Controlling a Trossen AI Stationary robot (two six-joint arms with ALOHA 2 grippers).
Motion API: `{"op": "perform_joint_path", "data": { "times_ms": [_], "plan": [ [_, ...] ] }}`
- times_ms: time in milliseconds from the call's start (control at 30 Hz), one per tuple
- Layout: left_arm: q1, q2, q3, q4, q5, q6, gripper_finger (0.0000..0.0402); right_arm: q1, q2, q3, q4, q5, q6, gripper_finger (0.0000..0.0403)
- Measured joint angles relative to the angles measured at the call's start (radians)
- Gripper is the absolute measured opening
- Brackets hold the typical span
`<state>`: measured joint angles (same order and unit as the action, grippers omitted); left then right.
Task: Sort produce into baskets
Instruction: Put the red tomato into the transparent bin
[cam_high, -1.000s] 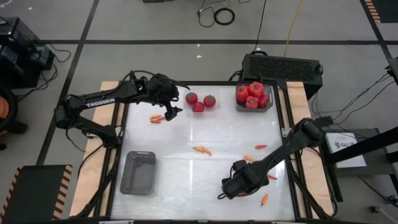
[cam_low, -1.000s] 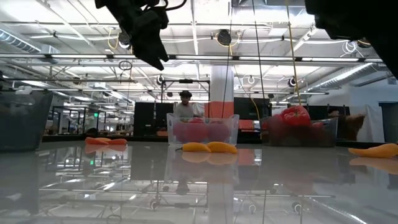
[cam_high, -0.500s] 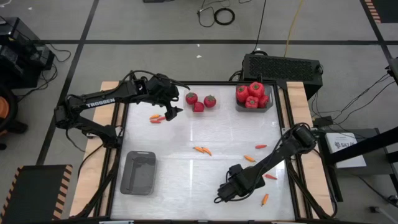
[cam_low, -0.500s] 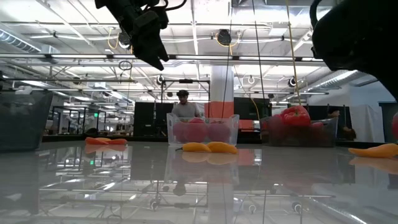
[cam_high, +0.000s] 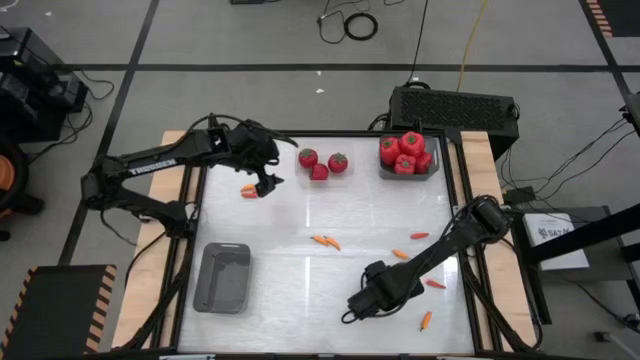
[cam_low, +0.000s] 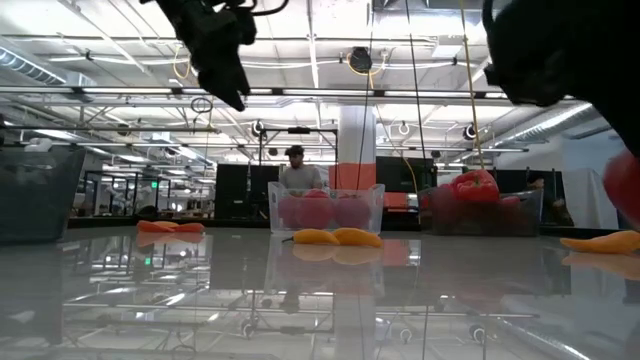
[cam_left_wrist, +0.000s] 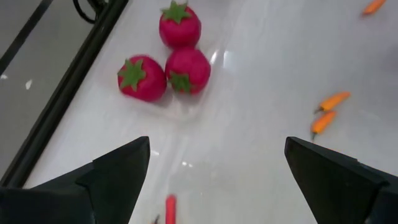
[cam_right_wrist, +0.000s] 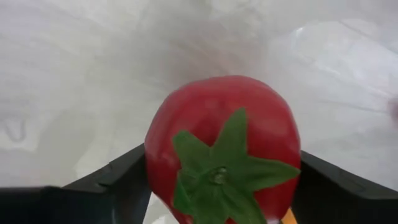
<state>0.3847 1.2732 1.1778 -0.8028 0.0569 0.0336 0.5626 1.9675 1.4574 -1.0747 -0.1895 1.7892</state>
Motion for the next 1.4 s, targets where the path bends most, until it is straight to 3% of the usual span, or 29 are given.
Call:
{"op": "perform_joint_path", "data": {
  "times_ms": [233,467,600,800,967,1133,1400],
  "plan": [
    [-0.012,-0.127,-0.023,-0.078,-0.002,-0.059,0.0379,-0.084,-0.136,0.0,-0.032,0.06,-0.115,0.0288],
    [-0.042,-0.263,-0.213,-0.004,-0.007,-0.211,0.0379,-0.25,-0.31,0.001,-0.039,0.339,-0.25,0.0292],
    [-0.092,-0.318,-0.33,0.122,-0.005,-0.344,0.0379,-0.4,-0.355,0.001,0.008,0.423,-0.435,0.0292],
    [-0.192,-0.318,-0.418,0.309,-0.01,-0.485,0.0379,-0.665,-0.337,0.001,0.248,0.423,-0.801,0.0292],
    [-0.258,-0.288,-0.437,0.377,-0.041,-0.558,0.0379,-0.852,-0.279,0.001,0.483,0.367,-0.979,0.0292],
    [-0.306,-0.263,-0.437,0.377,-0.097,-0.62,0.0379,-0.968,-0.192,0.001,0.638,0.26,-1.046,0.0292],
    [-0.346,-0.248,-0.437,0.375,-0.168,-0.658,0.0379,-1.039,-0.099,0.0,0.703,0.263,-1.061,0.0293]
  ]
}}
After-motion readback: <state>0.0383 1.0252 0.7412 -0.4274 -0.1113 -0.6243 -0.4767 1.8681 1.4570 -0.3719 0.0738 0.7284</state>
